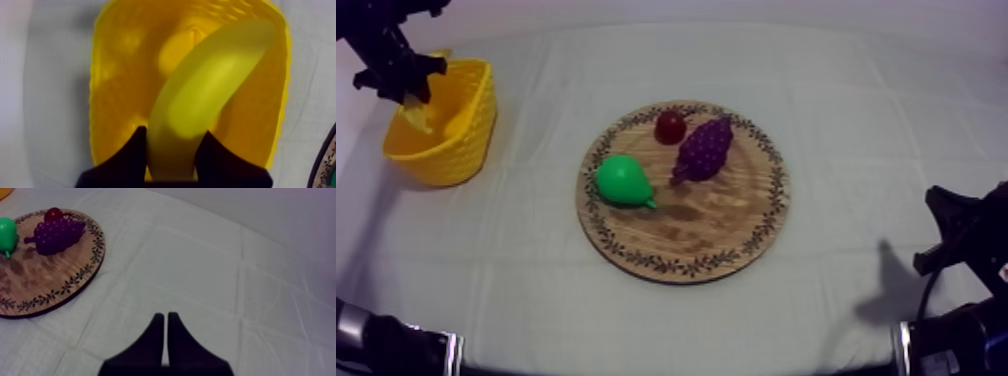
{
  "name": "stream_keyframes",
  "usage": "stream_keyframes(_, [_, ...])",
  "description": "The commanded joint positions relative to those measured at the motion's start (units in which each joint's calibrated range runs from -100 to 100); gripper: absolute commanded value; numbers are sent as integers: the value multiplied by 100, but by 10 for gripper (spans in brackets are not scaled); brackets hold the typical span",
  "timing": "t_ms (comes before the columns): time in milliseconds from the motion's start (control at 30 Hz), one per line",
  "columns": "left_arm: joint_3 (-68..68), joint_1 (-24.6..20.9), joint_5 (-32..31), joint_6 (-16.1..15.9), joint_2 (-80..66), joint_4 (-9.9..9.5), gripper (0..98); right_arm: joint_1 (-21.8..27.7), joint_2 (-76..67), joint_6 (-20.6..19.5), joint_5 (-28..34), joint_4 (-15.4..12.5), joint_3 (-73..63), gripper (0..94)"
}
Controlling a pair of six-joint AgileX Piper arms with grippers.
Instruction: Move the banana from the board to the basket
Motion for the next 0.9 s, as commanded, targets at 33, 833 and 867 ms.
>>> stream_keyframes(33, [-88, -12, -204, 22, 333, 31, 257, 1, -4, -1, 3, -3, -3, 5])
stream_keyframes(833, [102, -212, -1223, -212, 1171, 515, 452, 1, -4, -1, 3, -3, -3, 5])
stream_keyframes(867, [126, -201, -1297, -243, 1162, 532, 458, 1, -4, -1, 3, -3, -3, 5])
